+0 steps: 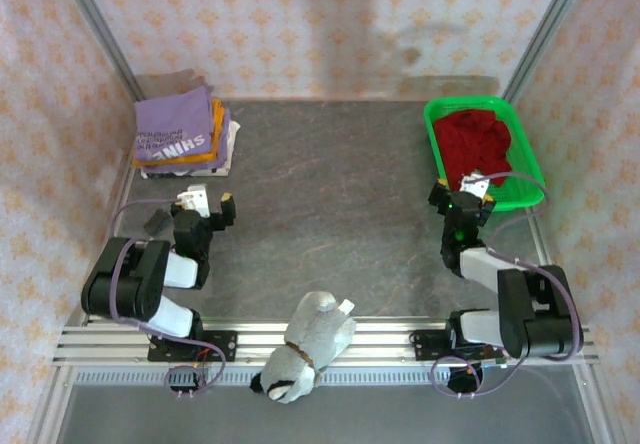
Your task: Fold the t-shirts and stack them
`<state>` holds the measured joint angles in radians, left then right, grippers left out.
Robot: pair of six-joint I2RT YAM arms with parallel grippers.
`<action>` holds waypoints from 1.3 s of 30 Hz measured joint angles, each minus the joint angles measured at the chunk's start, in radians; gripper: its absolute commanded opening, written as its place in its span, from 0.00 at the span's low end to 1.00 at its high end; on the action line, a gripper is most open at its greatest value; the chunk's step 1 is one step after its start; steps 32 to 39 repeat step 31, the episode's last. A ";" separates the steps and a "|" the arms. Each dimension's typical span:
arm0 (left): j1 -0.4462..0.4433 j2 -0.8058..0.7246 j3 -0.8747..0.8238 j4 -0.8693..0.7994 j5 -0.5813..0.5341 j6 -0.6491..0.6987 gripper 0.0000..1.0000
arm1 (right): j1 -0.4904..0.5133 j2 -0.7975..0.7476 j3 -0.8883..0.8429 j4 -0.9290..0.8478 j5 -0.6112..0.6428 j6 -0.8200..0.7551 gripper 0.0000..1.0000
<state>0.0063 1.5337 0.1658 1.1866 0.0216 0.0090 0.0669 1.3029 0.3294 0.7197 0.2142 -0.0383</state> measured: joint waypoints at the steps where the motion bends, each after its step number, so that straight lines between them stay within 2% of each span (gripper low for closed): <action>1: 0.000 0.021 -0.002 0.020 0.003 0.000 1.00 | -0.003 0.019 0.006 0.020 -0.005 -0.005 0.99; 7: 0.000 0.027 0.012 0.046 0.064 0.027 0.99 | -0.007 0.112 0.039 0.108 -0.025 -0.027 0.99; 10: 0.000 0.018 0.055 -0.008 0.066 0.030 0.99 | -0.007 0.163 0.069 0.138 -0.036 -0.042 0.99; 14: 0.000 0.014 0.183 -0.169 -0.016 0.010 1.00 | -0.011 0.189 0.092 0.145 -0.058 -0.049 0.99; 16: 0.000 0.011 0.212 -0.197 -0.046 0.007 0.99 | -0.012 0.189 0.092 0.145 -0.063 -0.050 0.99; 23: 0.000 0.008 0.215 -0.277 -0.087 -0.002 1.00 | -0.014 0.189 0.092 0.145 -0.069 -0.053 0.99; 39: 0.000 0.008 0.191 -0.277 -0.091 -0.002 0.99 | -0.020 0.191 0.096 0.144 -0.084 -0.052 0.99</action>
